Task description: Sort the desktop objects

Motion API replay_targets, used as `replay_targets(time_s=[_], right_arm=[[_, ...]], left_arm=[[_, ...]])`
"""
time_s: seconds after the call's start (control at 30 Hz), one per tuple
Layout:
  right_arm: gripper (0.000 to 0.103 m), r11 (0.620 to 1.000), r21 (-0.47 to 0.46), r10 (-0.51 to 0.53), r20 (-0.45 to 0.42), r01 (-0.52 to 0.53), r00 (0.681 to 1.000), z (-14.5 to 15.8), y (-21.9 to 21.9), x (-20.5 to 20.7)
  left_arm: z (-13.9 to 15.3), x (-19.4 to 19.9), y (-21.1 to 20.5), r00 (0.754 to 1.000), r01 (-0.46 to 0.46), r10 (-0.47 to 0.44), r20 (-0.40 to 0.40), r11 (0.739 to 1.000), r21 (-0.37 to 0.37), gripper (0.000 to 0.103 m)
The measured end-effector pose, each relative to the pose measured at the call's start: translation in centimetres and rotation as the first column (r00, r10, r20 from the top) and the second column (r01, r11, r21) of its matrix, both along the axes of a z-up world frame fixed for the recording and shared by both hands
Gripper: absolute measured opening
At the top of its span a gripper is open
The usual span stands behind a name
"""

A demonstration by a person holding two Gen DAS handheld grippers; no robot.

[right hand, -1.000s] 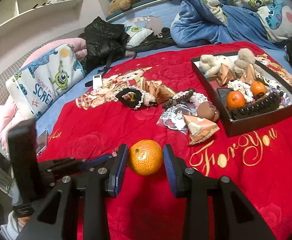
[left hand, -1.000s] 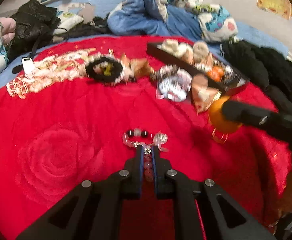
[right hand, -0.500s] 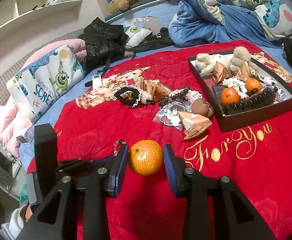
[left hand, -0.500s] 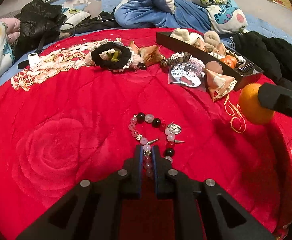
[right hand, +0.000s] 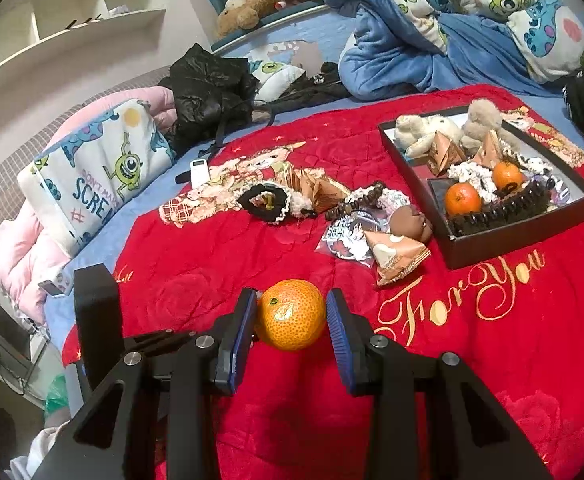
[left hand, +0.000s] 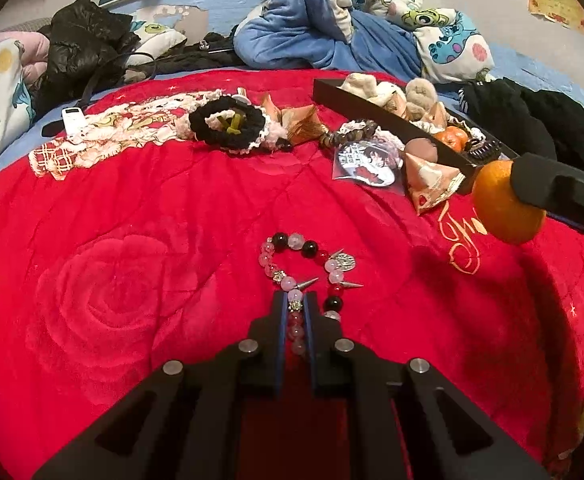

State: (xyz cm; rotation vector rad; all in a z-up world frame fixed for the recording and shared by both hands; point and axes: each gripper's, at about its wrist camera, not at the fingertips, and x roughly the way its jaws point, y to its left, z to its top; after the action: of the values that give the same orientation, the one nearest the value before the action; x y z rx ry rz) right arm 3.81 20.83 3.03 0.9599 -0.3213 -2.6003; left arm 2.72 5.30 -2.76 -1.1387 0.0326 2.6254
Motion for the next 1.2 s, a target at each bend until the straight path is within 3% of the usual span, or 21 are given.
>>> replay_targets(time_s=[0.43,1.2], right_arm=[[0.035,0.999,-0.013,-0.031,-0.014,0.031,0.999,0.6,1.8,0.9],[0.035,0.994,-0.008,-0.11,-0.023,0.109,0.994,0.7,6.9,3.2]], left_arm=[[3.4,2.6,1.8,0.995,0.056,-0.053,-0.087,0.998,0.026,0.008],[7.1,4.2,7.5,0.974,0.175,-0.162,-0.156,0.982,0.074,0.008]])
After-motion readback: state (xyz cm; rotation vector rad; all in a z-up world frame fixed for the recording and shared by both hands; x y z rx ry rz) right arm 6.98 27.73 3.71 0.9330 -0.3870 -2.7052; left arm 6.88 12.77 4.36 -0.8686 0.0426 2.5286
